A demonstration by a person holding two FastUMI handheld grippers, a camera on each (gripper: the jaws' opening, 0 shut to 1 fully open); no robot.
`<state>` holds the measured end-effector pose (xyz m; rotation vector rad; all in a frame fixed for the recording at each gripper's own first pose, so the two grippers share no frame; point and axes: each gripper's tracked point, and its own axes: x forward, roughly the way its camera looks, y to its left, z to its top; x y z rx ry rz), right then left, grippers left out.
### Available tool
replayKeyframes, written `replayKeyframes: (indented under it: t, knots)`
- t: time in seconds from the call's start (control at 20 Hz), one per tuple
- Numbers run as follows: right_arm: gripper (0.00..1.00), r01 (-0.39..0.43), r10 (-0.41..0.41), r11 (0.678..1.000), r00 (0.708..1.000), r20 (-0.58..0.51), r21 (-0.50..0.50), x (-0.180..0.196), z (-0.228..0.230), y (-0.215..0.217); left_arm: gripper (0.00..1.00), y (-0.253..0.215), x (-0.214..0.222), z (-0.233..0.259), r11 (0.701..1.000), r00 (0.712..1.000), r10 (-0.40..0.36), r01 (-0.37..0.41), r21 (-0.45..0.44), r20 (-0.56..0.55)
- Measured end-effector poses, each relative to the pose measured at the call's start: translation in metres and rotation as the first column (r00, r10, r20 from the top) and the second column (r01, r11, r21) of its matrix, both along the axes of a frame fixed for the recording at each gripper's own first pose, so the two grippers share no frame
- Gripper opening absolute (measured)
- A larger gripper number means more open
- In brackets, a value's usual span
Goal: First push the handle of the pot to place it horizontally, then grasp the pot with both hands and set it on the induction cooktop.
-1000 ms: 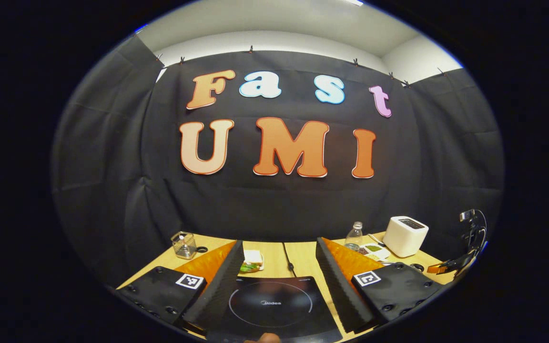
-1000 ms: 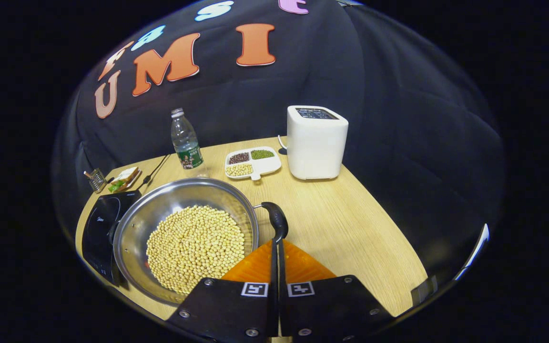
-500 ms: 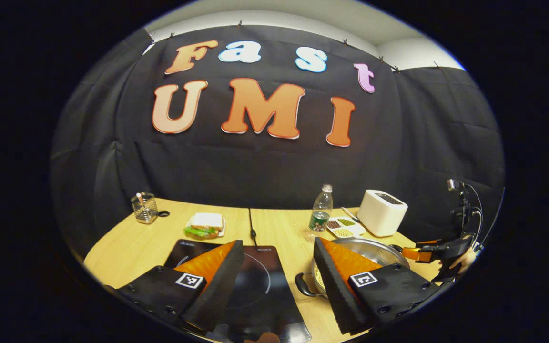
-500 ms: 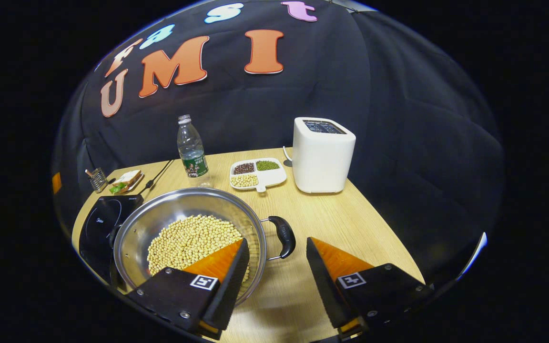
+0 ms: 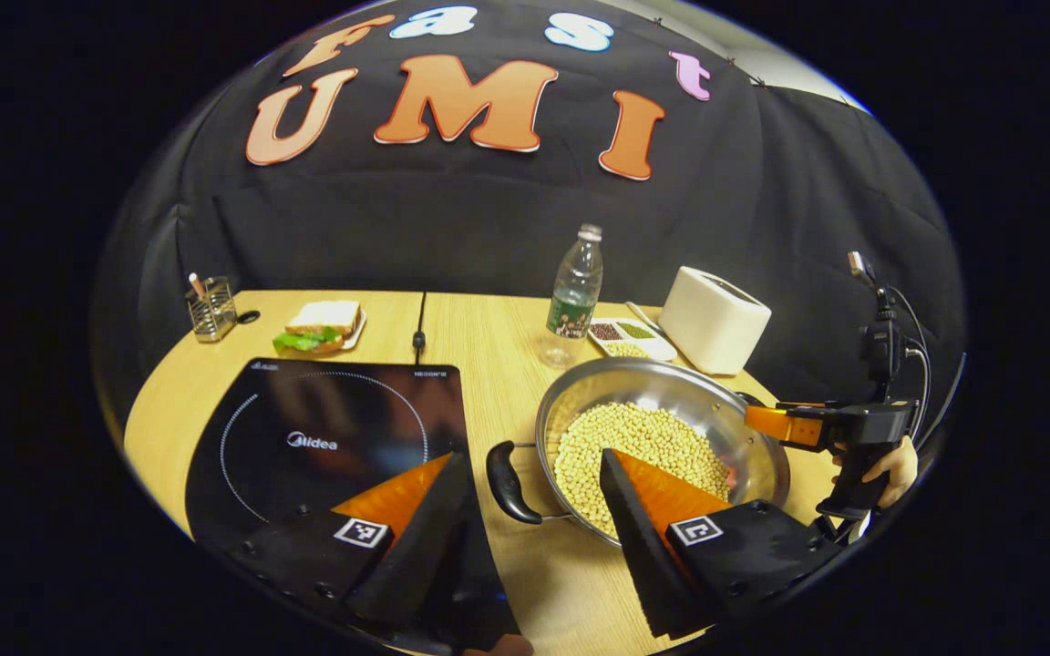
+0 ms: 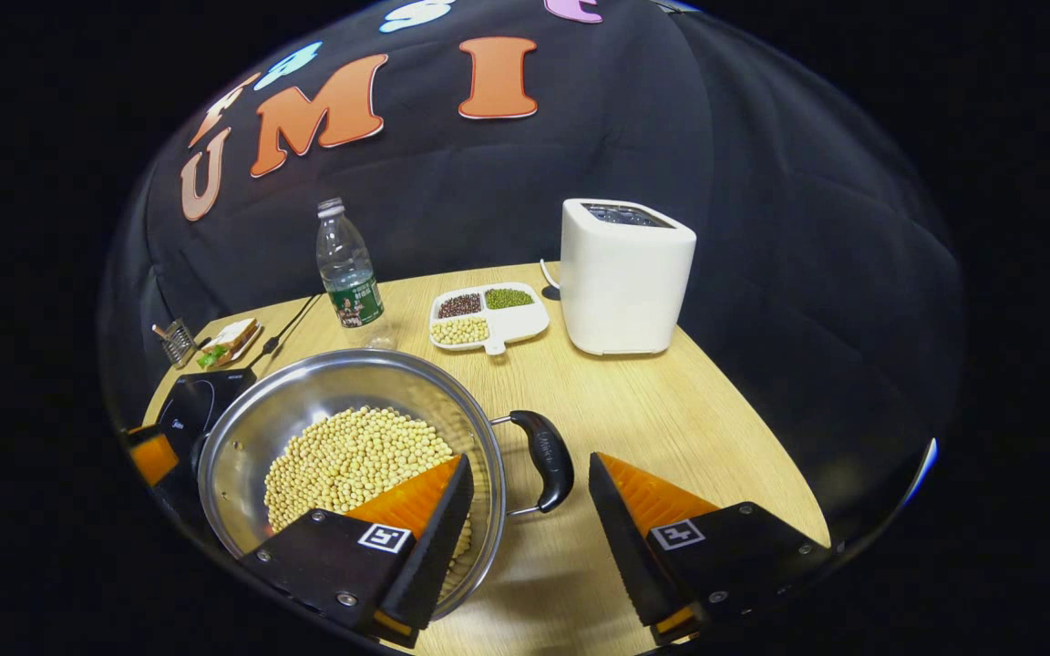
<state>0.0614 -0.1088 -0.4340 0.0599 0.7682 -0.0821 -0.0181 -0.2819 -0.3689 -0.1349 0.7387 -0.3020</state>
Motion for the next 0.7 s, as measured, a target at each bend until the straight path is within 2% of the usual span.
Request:
replayKeyframes:
  t: [0.25, 0.4, 0.55, 0.7]
  knots:
    - [0.81, -0.004, 0.004, 1.000, 1.000, -0.025, 0.006, 0.009, -0.014, 0.002, 0.94, -0.012, -0.009, -0.022, 1.000, 0.996, 0.004, -0.005, -0.012, -0.091]
    - [0.79, -0.010, 0.011, 1.000, 0.998, -0.061, 0.008, 0.011, -0.027, 0.004, 0.99, -0.012, -0.004, -0.033, 1.000, 0.993, 0.014, -0.016, -0.011, -0.121]
    - [0.65, -0.007, 0.010, 0.999, 0.998, -0.070, 0.046, 0.012, -0.027, 0.005, 0.99, -0.015, -0.002, -0.038, 1.000, 0.991, 0.016, -0.017, -0.004, -0.135]
    - [0.56, -0.003, 0.009, 0.997, 0.996, -0.084, 0.074, 0.006, -0.026, 0.000, 0.99, -0.021, 0.003, -0.043, 1.000, 0.989, 0.012, -0.011, 0.005, -0.150]
